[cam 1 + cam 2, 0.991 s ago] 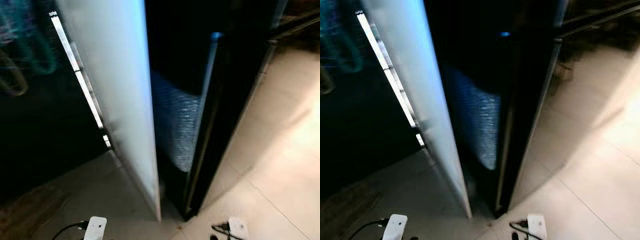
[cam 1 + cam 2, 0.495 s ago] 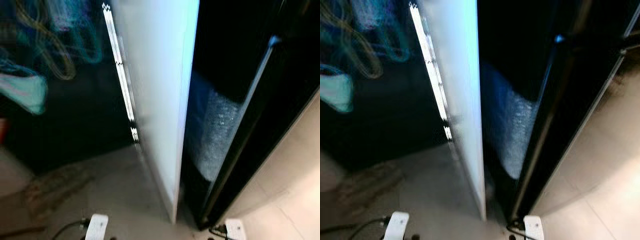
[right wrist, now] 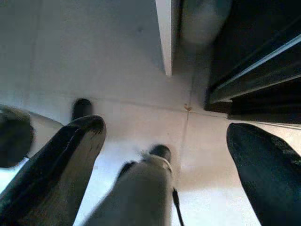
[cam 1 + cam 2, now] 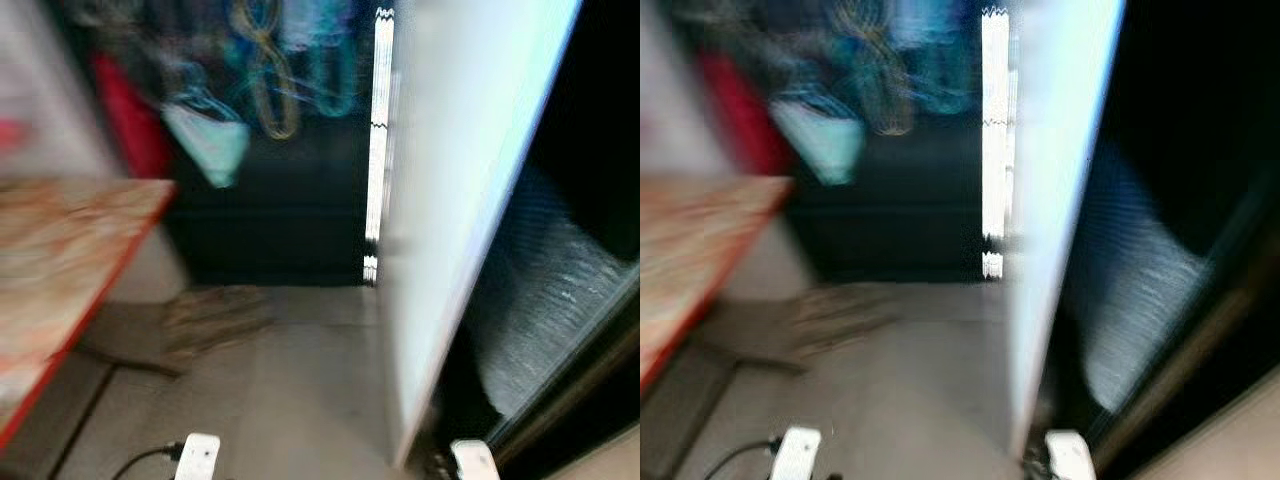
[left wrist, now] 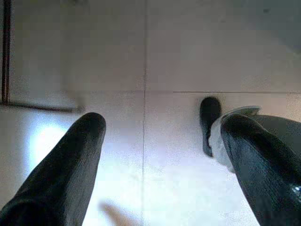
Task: Restocking fridge
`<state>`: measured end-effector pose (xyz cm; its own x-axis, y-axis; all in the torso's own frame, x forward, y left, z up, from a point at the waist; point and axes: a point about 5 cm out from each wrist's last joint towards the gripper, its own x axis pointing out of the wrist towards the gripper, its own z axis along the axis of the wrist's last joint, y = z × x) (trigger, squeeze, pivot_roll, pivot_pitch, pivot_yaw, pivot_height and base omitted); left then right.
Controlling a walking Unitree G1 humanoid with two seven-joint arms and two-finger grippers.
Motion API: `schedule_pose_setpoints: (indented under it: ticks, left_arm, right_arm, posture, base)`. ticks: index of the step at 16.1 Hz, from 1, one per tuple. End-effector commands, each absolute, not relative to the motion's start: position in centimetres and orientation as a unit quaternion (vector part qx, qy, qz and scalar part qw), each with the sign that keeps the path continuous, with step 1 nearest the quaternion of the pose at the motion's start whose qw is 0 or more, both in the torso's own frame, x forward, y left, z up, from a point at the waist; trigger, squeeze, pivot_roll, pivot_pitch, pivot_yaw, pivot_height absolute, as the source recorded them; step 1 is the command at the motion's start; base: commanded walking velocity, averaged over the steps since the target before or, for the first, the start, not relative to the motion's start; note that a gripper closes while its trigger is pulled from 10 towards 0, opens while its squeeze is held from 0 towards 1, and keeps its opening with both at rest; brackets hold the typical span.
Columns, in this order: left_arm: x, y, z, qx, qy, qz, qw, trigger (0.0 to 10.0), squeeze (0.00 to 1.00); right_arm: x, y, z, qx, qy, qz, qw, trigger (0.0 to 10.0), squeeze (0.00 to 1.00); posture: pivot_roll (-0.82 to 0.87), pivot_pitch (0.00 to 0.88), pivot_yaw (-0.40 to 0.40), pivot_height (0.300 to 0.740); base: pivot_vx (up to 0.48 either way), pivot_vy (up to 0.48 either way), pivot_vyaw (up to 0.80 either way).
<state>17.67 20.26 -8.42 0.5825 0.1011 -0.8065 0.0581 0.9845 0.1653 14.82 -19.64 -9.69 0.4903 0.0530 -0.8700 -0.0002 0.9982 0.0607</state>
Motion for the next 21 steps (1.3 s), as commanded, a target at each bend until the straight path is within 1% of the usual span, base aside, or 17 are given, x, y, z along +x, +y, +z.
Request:
schedule_pose_setpoints:
  ticks: [1,5,7,11,15,18,20,21]
  left_arm:
    - [17.3,20.8,-8.5,0.095,0.462,0.013,0.881,10.0,0.00]
    - [17.5,19.7,-8.6,0.089,0.463,0.011,0.882,10.0,0.00]
    - [17.5,19.6,-8.6,0.086,0.463,0.012,0.882,10.0,0.00]
    - [17.4,19.8,-8.6,0.084,0.460,0.015,0.884,10.0,0.00]
    - [17.4,20.6,-8.5,0.085,0.456,0.023,0.886,10.0,0.00]
    - [18.3,20.4,-8.1,0.077,0.441,0.031,0.894,10.0,0.00]
    - [19.6,20.3,-7.4,0.069,0.416,0.035,0.906,10.0,0.00]
    - [20.3,20.3,-6.9,0.070,0.400,0.032,0.913,10.0,0.00]
  right_arm:
    - [15.7,-19.0,-9.4,0.027,0.495,0.025,0.868,10.0,0.00]
    - [15.5,-19.5,-9.4,0.016,0.499,0.031,0.866,10.0,0.00]
    - [15.5,-19.6,-9.4,0.014,0.498,0.033,0.866,10.0,0.00]
    - [15.4,-19.4,-9.5,0.015,0.500,0.037,0.865,10.0,0.00]
    - [15.6,-19.3,-9.4,0.015,0.497,0.039,0.867,10.0,0.00]
    - [15.7,-19.4,-9.4,0.013,0.496,0.041,0.867,10.0,0.00]
    - [15.6,-19.4,-9.4,0.014,0.499,0.036,0.866,10.0,0.00]
    - [15.5,-19.4,-9.5,0.023,0.500,0.027,0.865,10.0,0.00]
  posture:
    - [0.01,0.019,0.013,0.740]
    - [0.02,0.000,-0.011,0.740]
    - [0.02,0.000,-0.015,0.740]
    - [0.02,0.011,-0.014,0.740]
    - [0.02,0.018,-0.009,0.740]
    - [0.02,0.024,-0.010,0.740]
    - [0.02,0.025,-0.009,0.740]
    - [0.02,0.032,-0.004,0.740]
  base:
    - [0.000,0.000,0.80]
    - [0.000,0.000,0.80]
    - [0.000,0.000,0.80]
    - [0.000,0.000,0.80]
    - [0.000,0.000,0.80]
    - [0.000,0.000,0.80]
    - [0.000,0.000,0.80]
    - [0.000,0.000,0.00]
